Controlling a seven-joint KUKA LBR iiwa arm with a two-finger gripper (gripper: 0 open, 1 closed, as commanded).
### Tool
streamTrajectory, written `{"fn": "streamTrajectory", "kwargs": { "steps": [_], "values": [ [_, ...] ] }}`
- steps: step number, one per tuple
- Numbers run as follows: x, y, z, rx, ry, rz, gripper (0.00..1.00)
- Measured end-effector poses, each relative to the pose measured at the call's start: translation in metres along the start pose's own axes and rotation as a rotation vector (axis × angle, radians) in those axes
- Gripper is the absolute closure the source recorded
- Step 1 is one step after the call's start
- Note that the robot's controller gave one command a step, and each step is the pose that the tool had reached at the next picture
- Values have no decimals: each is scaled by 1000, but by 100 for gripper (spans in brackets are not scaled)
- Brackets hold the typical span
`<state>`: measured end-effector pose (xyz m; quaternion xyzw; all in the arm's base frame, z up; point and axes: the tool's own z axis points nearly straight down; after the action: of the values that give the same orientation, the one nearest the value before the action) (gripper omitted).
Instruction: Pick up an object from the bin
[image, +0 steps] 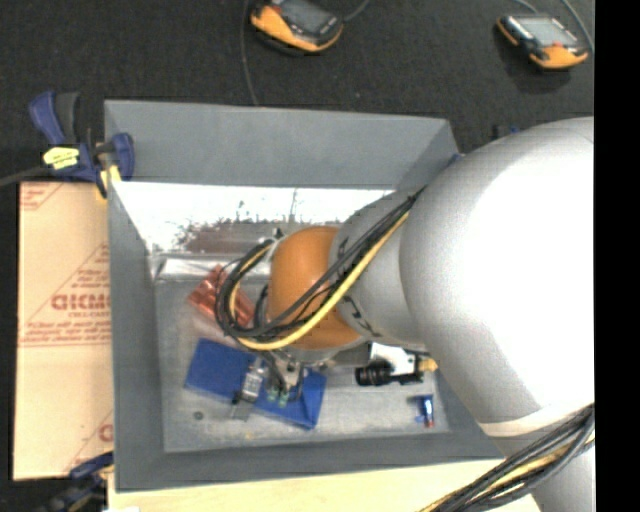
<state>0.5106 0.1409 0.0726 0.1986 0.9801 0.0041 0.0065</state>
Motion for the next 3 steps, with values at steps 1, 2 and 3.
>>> {"fn": "streamTrajectory", "kwargs": {
  "steps": [1,2,3],
  "values": [
    [0,0,0,0,0,1,100],
    [0,0,0,0,0,2,100],
    [0,0,0,0,0,3,100]
  ]
}}
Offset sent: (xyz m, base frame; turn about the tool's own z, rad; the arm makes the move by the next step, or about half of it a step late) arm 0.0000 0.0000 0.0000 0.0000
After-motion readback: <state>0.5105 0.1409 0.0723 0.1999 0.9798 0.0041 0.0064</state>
